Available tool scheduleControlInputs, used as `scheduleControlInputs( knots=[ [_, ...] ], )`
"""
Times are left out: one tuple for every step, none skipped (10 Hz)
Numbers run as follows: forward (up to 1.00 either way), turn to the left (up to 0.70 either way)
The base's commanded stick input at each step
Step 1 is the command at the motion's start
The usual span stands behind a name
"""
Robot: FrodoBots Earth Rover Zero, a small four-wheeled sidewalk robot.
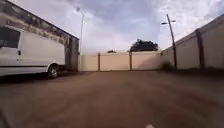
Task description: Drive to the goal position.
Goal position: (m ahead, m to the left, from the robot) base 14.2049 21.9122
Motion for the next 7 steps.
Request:
scheduleControlInputs(
  knots=[
    [1.00,0.00],
    [1.00,0.00],
    [1.00,0.00],
    [1.00,0.00],
    [1.00,0.00],
    [1.00,0.00],
    [1.00,0.00]
  ],
)
